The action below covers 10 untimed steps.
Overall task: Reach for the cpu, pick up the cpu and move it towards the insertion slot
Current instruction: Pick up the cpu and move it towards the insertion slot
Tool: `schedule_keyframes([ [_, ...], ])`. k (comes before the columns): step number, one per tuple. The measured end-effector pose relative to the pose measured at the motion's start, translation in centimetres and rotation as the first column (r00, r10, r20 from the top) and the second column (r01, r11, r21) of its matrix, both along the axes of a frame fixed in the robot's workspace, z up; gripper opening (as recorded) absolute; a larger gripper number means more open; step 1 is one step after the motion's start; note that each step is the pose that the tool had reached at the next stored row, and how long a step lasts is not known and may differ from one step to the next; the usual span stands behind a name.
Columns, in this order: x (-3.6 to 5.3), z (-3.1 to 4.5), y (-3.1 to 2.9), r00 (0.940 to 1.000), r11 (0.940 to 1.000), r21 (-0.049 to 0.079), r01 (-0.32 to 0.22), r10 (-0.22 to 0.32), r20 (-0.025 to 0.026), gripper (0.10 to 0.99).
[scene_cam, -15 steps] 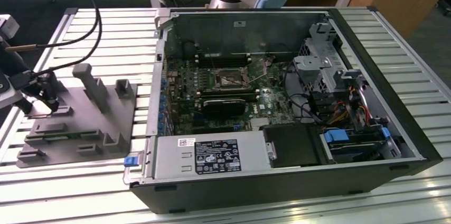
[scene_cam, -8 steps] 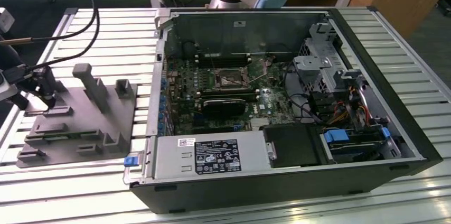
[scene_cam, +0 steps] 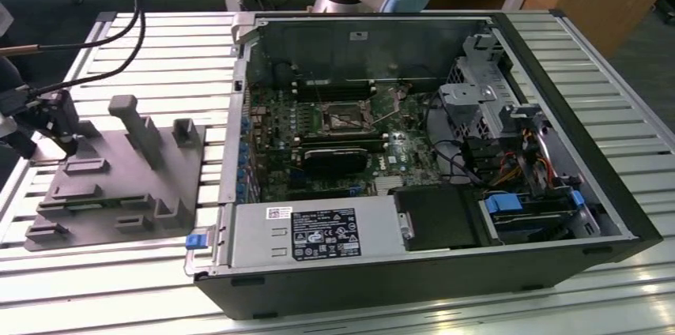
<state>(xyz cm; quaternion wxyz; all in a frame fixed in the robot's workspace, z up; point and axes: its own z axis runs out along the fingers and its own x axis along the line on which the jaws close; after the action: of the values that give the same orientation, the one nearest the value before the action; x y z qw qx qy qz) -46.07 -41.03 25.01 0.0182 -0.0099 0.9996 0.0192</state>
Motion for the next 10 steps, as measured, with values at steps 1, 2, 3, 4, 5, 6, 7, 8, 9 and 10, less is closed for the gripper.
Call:
schedule_keyframes([
  [1,0.0,0.19,0.0,1.0,1.0,0.0,0.0,0.0,0.0001,0.541],
  [2,0.0,0.39,0.0,1.0,1.0,0.0,0.0,0.0,0.0003,0.541],
  [3,0.0,0.6,0.0,1.0,1.0,0.0,0.0,0.0,0.0006,0.541],
  [4,0.0,0.77,0.0,1.0,1.0,0.0,0.0,0.0,0.0009,0.541],
  [5,0.0,0.92,0.0,1.0,1.0,0.0,0.0,0.0,0.001,0.541],
  [6,0.0,1.05,0.0,1.0,1.0,0.0,0.0,0.0,0.0012,0.541],
  [7,0.0,1.2,0.0,1.0,1.0,0.0,0.0,0.0,0.0014,0.541],
  [8,0.0,1.36,0.0,1.0,1.0,0.0,0.0,0.0,0.0017,0.541],
  [9,0.0,1.53,0.0,1.0,1.0,0.0,0.0,0.0,0.0019,0.541],
  [10,0.0,1.73,0.0,1.0,1.0,0.0,0.0,0.0,0.0022,0.541],
])
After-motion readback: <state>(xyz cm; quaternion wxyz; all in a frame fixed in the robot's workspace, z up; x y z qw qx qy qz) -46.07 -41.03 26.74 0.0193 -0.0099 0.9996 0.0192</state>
